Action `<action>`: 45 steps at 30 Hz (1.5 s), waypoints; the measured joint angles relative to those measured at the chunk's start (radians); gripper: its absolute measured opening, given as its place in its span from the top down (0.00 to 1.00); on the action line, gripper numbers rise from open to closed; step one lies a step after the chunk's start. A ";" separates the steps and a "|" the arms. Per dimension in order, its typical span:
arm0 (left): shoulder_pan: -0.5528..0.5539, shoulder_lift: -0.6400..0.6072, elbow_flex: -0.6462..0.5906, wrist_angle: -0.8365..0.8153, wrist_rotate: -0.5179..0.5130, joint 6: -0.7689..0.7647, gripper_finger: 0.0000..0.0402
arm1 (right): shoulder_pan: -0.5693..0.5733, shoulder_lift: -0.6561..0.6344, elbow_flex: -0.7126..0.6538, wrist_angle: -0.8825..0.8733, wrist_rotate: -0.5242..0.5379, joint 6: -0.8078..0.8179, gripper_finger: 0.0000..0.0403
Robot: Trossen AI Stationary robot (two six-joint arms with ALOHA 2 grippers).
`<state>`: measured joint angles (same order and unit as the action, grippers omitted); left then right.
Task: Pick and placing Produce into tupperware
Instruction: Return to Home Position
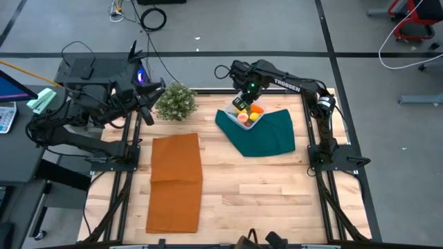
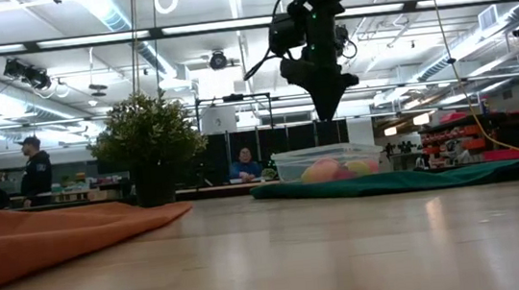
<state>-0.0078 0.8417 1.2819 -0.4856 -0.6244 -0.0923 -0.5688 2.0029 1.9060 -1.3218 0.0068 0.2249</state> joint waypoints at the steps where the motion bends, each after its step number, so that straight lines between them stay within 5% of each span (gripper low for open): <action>1: 0.000 0.000 0.000 -0.006 0.000 0.000 0.70 | 0.006 0.000 0.000 -0.003 -0.015 -0.009 0.91; 10: 0.000 -0.025 -0.001 -0.020 0.120 -0.004 0.74 | 0.211 -0.033 0.000 -0.001 -0.061 -0.034 0.99; 26: -0.001 -0.241 0.000 -0.104 0.207 0.003 0.89 | 0.627 -0.237 0.000 0.092 -0.042 0.184 1.00; 35: -0.001 -0.253 0.000 -0.176 0.285 0.050 0.93 | 0.684 -0.306 0.000 0.023 0.087 0.220 1.00; 45: -0.001 -0.253 -0.001 -0.342 0.283 0.000 0.98 | 0.692 -0.361 -0.051 -0.020 0.092 0.181 1.00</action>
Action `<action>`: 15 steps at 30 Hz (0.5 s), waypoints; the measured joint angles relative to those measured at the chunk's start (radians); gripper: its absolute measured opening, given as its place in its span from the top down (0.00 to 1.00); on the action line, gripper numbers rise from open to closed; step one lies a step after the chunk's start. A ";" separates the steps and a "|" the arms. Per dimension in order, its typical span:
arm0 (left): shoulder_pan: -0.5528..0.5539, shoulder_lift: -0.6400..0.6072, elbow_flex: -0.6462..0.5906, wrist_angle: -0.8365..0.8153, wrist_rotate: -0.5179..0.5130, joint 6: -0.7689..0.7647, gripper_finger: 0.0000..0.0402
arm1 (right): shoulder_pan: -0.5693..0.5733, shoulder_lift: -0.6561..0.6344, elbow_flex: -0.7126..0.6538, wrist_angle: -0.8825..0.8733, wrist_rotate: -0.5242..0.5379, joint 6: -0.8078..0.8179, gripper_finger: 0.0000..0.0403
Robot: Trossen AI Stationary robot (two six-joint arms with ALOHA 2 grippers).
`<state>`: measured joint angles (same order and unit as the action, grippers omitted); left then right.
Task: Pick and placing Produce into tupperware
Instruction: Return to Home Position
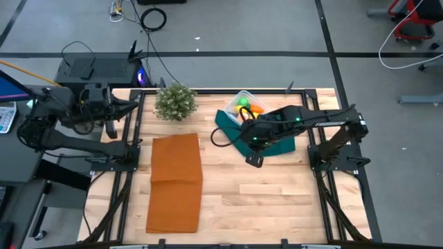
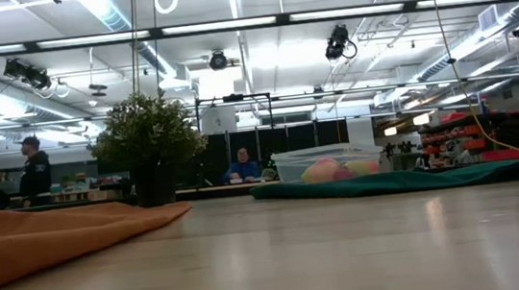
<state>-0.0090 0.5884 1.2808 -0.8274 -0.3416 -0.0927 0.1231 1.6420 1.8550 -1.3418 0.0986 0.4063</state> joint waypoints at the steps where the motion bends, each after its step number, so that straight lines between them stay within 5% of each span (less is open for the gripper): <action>1: 0.000 0.000 0.000 -0.007 0.000 -0.003 0.98 | 0.005 -0.015 -0.023 0.002 0.000 0.009 1.00; 9: -0.002 -0.047 -0.008 -0.024 0.062 0.000 0.97 | 0.052 -0.223 -0.329 0.142 -0.002 0.176 1.00; 15: -0.002 -0.209 -0.156 0.150 0.109 0.004 0.98 | 0.103 -0.359 -0.528 0.296 0.001 0.346 1.00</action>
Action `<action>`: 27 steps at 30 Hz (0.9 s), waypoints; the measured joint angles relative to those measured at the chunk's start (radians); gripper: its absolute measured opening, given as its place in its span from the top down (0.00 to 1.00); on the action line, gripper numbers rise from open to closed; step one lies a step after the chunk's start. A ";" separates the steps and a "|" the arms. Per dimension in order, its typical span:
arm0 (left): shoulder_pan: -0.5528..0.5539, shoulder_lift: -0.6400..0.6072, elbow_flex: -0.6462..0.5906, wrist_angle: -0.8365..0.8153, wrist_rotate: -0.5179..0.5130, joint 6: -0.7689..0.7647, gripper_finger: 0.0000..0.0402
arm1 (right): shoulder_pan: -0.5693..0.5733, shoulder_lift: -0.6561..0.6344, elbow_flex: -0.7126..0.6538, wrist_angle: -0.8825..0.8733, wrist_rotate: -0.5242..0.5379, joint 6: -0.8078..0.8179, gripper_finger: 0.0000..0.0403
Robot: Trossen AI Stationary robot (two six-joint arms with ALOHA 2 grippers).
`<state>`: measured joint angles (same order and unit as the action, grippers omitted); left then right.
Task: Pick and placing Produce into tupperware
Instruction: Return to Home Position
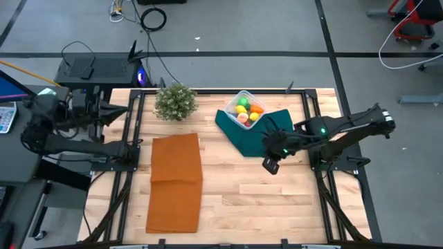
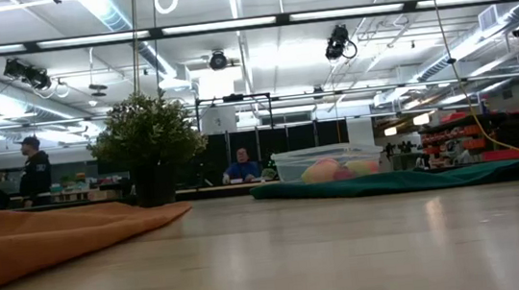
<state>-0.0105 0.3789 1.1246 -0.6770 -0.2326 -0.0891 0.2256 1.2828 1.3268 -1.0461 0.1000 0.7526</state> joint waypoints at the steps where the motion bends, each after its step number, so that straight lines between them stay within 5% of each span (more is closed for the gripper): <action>1: 0.000 -0.031 -0.034 0.027 0.011 -0.003 0.99 | 0.009 -0.012 -0.017 0.010 0.002 0.019 1.00; 19: 0.000 -0.365 -0.444 0.227 0.158 -0.025 0.97 | -0.008 -0.021 -0.038 0.035 -0.022 0.119 1.00; 27: 0.000 -0.375 -0.563 0.280 0.192 0.012 0.98 | -0.037 -0.020 -0.038 0.044 -0.027 0.150 1.00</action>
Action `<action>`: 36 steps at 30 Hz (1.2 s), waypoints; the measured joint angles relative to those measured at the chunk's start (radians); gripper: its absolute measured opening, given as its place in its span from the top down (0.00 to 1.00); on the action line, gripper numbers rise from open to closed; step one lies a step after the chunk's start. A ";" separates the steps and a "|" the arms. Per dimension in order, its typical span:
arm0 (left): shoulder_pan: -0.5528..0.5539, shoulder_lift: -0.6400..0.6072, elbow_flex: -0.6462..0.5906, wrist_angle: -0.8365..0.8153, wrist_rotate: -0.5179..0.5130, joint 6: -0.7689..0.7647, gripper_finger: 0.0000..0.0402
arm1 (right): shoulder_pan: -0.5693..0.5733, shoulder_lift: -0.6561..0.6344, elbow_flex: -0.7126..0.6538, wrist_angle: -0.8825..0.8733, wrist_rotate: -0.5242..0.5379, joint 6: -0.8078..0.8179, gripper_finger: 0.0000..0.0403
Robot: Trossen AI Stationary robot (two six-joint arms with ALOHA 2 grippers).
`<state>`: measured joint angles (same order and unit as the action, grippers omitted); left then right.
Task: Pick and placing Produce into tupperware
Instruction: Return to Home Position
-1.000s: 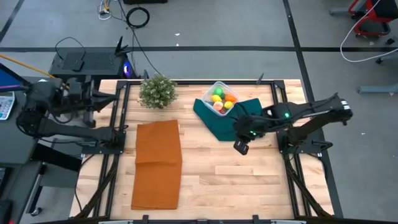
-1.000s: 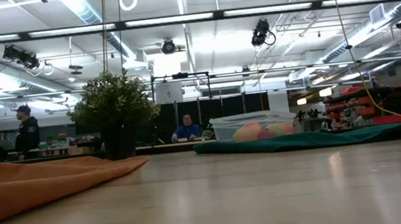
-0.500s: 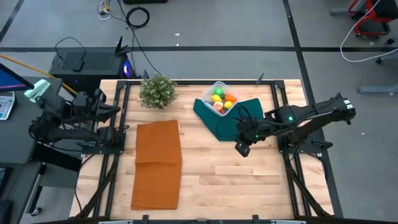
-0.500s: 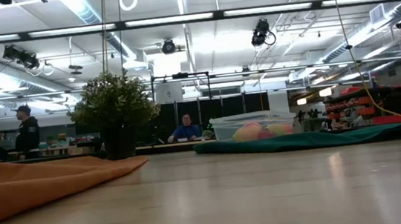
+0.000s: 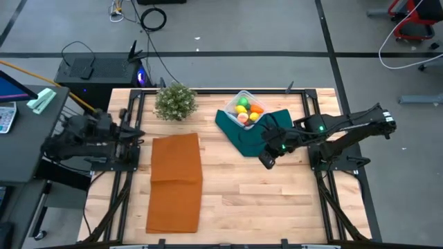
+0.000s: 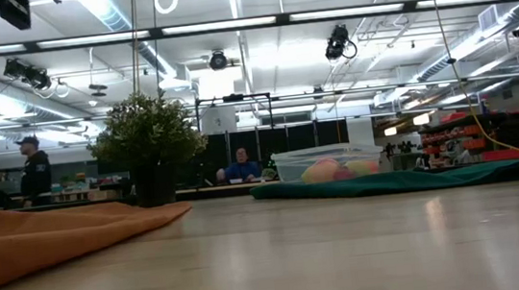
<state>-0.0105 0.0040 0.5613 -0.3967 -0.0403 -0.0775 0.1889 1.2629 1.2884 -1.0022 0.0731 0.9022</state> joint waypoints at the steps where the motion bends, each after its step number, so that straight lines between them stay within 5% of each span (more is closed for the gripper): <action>1: 0.000 0.000 -0.020 0.001 0.008 0.003 0.97 | -0.003 0.000 0.000 0.002 0.000 0.007 1.00; 13: 0.001 0.002 -0.251 0.234 0.056 -0.042 0.96 | -0.019 0.000 0.000 0.005 -0.006 0.073 1.00; 36: 0.001 0.000 -0.529 0.509 -0.023 -0.159 0.97 | -0.019 0.000 0.000 0.005 -0.027 0.092 1.00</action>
<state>-0.0093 0.0044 0.0328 0.1125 -0.0632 -0.2368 0.1703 1.2633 1.2888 -0.9970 0.0461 0.9943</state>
